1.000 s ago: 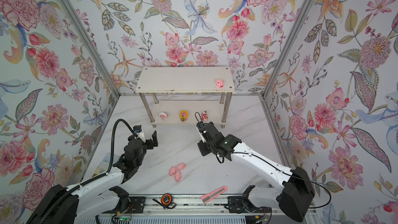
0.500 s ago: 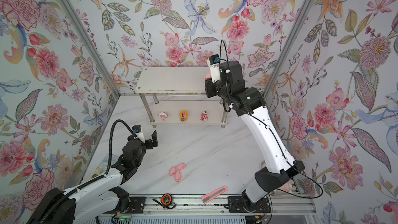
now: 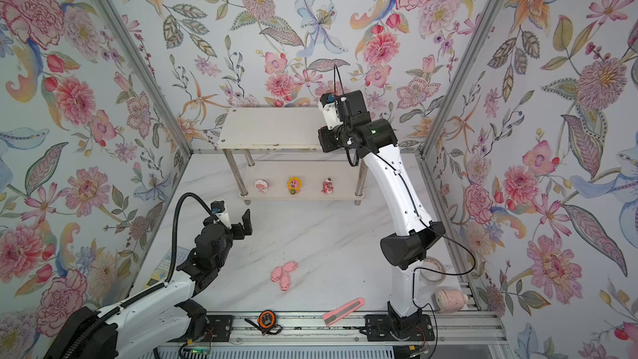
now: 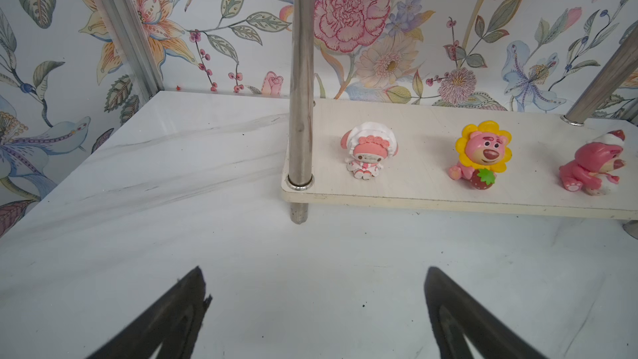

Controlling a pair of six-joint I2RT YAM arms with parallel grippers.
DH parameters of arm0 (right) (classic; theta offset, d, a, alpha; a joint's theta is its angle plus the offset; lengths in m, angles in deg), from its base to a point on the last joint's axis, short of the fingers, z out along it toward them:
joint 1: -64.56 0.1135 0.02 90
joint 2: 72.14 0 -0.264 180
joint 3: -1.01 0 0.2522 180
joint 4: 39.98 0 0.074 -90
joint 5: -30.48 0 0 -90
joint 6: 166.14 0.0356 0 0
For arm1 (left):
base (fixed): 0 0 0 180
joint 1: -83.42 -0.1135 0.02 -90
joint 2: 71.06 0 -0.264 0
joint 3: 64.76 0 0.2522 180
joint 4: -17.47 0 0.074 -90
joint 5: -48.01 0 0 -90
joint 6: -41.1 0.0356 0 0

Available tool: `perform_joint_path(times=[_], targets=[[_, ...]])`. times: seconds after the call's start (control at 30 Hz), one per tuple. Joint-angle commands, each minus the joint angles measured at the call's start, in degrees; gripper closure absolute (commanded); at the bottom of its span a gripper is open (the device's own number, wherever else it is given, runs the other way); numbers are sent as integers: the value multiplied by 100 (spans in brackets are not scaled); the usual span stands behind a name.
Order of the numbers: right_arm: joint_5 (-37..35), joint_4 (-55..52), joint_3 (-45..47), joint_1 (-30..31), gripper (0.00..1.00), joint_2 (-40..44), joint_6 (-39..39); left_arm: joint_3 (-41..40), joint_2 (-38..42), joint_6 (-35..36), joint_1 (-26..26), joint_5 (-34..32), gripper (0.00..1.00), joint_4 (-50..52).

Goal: Organize plastic toys on shelves
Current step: Place the plastic toy on the shelf.

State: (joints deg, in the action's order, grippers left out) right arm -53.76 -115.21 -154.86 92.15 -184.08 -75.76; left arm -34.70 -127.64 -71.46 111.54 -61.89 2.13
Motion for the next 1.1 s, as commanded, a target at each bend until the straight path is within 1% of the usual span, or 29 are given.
perform_joint_path(times=[0.0, 0.3, 0.4, 0.7, 0.87, 1.07], targets=[[139, -137, -149, -52, 76, -105, -38, 154, -41, -45, -59, -52, 1, 91], [233, -139, -353, -144, 74, -425, -49, 190, -102, -46, -61, -41, 1, 102], [294, -137, -414, -174, 68, -489, -54, 191, -120, -37, -60, -55, 1, 106], [313, -129, -428, -193, 45, -521, -49, 207, -158, -44, -61, -48, 1, 100], [283, -136, -433, -211, 39, -312, -38, 206, -151, -46, -58, -50, 1, 104], [93, -133, -416, -219, 36, 180, -68, 216, -221, -46, -55, -30, 1, 46]])
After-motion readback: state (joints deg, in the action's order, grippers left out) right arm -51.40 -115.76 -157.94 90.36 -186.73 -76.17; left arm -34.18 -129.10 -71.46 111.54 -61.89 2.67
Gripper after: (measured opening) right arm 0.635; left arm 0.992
